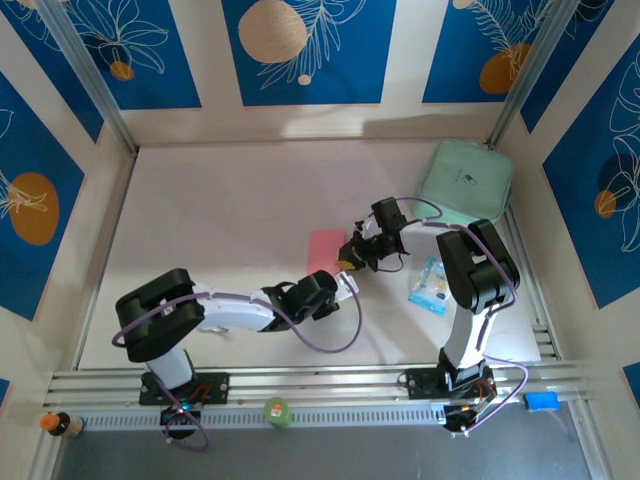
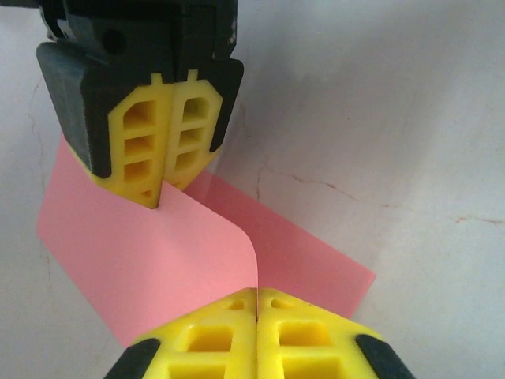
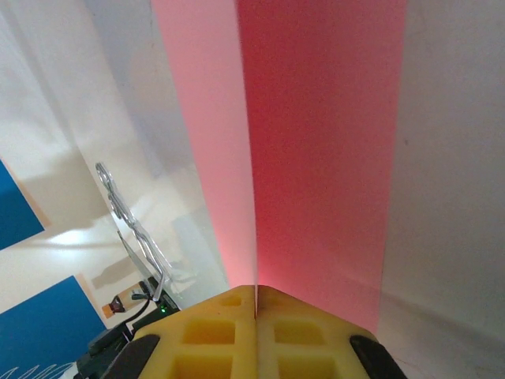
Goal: Fold a paper plane with a square sheet of paper (pick it up from the middle)
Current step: Fold the triangle a second time at the center of the table.
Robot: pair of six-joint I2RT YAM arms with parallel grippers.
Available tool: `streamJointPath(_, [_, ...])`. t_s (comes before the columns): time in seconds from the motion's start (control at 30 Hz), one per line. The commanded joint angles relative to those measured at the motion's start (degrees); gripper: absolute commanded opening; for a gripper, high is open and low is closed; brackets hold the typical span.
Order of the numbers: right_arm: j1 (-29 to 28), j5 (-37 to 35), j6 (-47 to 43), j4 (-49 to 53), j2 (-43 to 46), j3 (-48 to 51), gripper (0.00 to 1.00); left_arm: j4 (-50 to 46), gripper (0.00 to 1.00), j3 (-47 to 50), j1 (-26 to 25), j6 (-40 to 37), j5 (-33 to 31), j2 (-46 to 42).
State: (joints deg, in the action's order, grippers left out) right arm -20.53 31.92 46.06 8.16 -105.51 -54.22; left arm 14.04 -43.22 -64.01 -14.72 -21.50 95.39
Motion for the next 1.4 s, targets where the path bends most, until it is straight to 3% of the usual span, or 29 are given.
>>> streamJointPath(0.0, [0.32, 1.08, -0.02, 0.27, 2.02, 1.02, 0.08, -0.44, 0.0, -0.17, -0.34, 2.13, 0.16, -2.21])
streamJointPath(0.2, [0.88, -2.4, -0.98, 1.93, 5.39, 2.54, 0.2, -3.87, 0.0, -1.53, 1.17, 8.96, 2.58, -3.97])
streamJointPath(0.37, [2.65, -6.22, -1.16, 2.21, 11.56, 6.34, 0.39, -9.15, 0.0, -4.51, 5.74, 19.03, 15.05, -4.53])
streamJointPath(0.53, [3.86, -8.67, -0.18, 1.82, 17.8, 10.4, 0.43, -10.16, 0.0, -6.04, 9.26, 25.47, 26.16, -2.99])
streamJointPath(0.63, [3.86, -8.16, 1.77, 0.39, 20.55, 13.17, 0.41, -9.92, 0.0, -6.43, 10.78, 28.45, 30.11, -2.0])
streamJointPath(0.8, [1.26, -5.48, 5.26, -3.62, 21.07, 16.8, 0.17, -9.95, 0.0, -7.13, 12.88, 31.88, 33.89, -0.72])
streamJointPath(0.97, [-3.96, -7.78, 8.01, -6.64, 20.02, 19.17, 0.04, -9.79, 0.0, -7.15, 14.39, 34.53, 35.12, -0.1])
streamJointPath(1.37, [-6.93, -5.75, 12.91, -15.88, 17.01, 20.7, 0.01, -10.36, 0.02, -7.02, 15.49, 34.1, 37.64, 0.95])
